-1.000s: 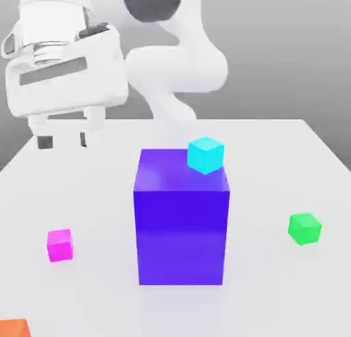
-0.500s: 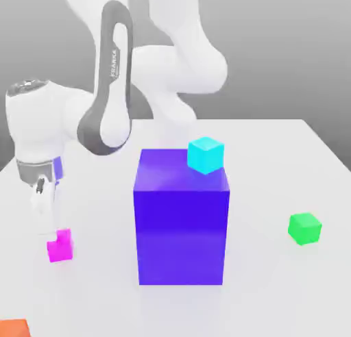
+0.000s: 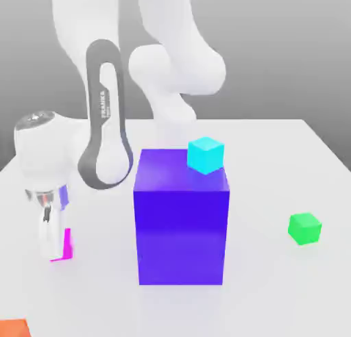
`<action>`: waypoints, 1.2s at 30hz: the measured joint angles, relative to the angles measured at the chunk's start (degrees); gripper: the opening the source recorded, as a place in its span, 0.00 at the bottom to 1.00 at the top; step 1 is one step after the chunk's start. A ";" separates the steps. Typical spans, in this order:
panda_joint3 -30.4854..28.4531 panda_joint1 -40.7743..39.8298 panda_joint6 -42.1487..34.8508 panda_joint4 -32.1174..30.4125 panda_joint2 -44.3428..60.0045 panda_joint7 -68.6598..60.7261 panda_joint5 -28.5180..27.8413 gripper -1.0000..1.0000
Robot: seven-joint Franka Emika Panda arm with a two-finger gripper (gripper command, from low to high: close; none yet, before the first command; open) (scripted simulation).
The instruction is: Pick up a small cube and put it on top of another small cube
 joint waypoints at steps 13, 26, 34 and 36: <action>-10.41 8.81 -10.08 -0.79 -11.91 11.27 -17.51 0.00; 10.44 28.93 -14.24 6.69 -10.90 5.74 -26.26 0.00; 24.47 49.59 -17.67 4.04 -16.35 0.62 -23.36 0.00; 25.91 54.99 -18.47 2.04 -18.66 -0.65 -21.01 0.00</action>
